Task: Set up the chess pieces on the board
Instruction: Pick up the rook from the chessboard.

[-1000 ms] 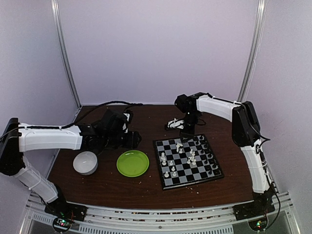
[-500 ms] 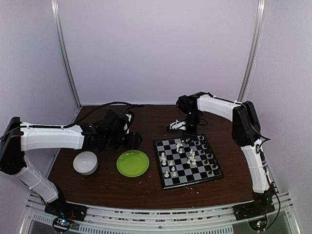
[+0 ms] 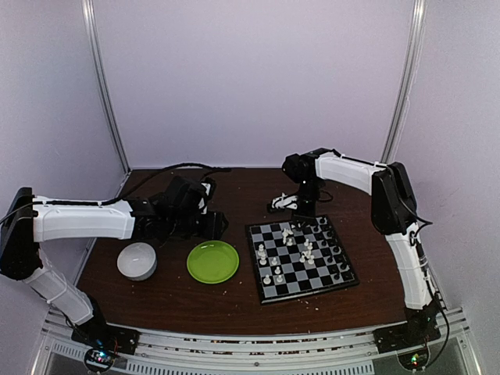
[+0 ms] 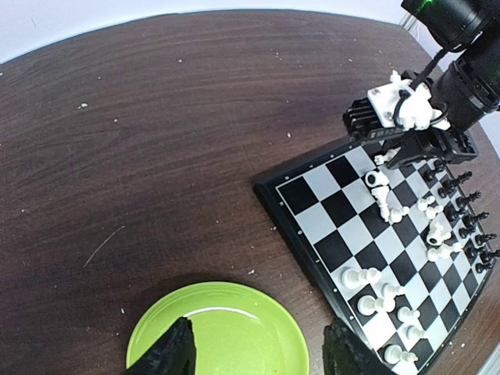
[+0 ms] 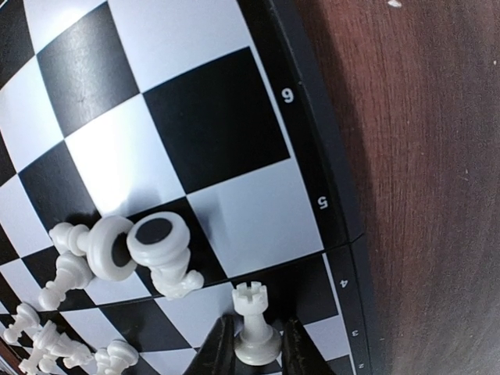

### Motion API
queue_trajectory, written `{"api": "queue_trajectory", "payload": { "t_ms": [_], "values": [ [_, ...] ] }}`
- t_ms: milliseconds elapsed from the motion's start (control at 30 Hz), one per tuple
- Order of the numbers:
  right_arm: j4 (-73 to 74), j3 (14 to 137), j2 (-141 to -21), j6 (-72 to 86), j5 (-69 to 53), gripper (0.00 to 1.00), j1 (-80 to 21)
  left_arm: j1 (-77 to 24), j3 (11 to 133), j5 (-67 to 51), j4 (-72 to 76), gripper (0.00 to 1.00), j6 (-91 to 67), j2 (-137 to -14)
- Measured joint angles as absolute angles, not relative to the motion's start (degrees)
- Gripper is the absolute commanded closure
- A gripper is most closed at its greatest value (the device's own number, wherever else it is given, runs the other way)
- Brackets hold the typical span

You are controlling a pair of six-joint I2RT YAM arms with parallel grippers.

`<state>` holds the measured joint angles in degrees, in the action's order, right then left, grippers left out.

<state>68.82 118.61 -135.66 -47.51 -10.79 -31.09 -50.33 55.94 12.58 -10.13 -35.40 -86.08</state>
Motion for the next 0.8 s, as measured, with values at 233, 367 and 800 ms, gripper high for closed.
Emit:
{"api": "queue_trajectory", "payload": {
  "t_ms": [233, 367, 800],
  "values": [
    [68.71, 118.39, -135.44, -45.69, -11.84, 0.9, -31.03, -50.3, 56.27, 12.4, -10.52, 0.43, -34.57, -86.17],
    [68.18, 114.15, -132.09, -43.94, -14.06, 0.9, -30.87, -50.3, 57.87, 11.57, -11.14, 0.43, -32.77, -86.17],
    [63.24, 96.73, -101.27, -32.64, -39.09, 0.9, -31.83, -50.3, 60.97, -17.54, -3.55, 0.52, -29.93, -85.89]
  ]
}}
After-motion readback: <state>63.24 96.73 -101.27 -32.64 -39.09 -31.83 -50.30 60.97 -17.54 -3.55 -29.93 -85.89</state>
